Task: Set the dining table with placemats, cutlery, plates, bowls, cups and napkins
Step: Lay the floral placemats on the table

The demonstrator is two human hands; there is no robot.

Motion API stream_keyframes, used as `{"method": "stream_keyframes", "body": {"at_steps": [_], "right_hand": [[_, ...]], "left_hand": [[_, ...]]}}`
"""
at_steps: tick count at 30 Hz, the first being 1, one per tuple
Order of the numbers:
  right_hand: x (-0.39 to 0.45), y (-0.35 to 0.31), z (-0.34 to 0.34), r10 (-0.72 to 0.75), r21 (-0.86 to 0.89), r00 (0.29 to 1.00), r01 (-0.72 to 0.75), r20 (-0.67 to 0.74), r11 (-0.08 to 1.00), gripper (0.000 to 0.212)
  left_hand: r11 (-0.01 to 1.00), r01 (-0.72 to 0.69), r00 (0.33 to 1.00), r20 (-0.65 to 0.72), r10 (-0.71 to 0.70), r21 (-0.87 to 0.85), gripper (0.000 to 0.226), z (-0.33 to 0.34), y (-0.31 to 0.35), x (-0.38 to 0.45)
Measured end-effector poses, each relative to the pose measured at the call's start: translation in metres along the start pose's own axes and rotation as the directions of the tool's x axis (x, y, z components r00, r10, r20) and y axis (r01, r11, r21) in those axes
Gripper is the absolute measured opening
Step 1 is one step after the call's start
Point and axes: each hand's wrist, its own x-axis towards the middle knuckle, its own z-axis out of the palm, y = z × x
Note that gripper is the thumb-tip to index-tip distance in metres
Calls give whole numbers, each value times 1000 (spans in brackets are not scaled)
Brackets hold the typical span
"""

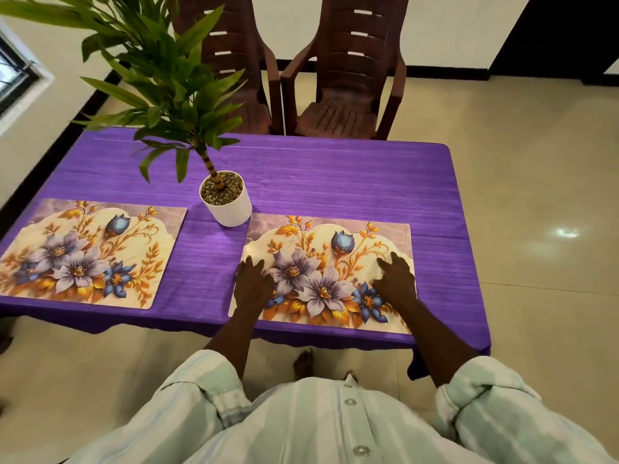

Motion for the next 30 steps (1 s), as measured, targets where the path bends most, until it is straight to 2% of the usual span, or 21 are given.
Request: {"method": "stream_keyframes", "body": {"at_steps": [9, 15, 22, 25, 30], "right_hand": [[-2, 1, 3, 6, 38, 1000, -6, -2, 999, 64], [-2, 2, 3, 5, 47, 1000, -5, -3, 999, 64], [-1, 2, 7, 7, 70, 1000, -7, -6, 998, 63], [0, 3, 7, -4, 77, 1000, 4, -5, 997, 63], [0, 5, 8, -5, 100, 1000, 5, -5, 995, 62]], "left_hand": [[1000, -2, 1000, 10, 2, -26, 55, -12, 9, -8], [993, -36, 997, -69, 29, -108, 50, -22, 17, -20], [995, 5, 999, -37, -9, -104, 49, -24, 18, -23], [991, -40, 996, -87, 30, -125, 45, -26, 21, -24], [997, 8, 1000, -4, -8, -80, 50, -34, 26, -27]]}}
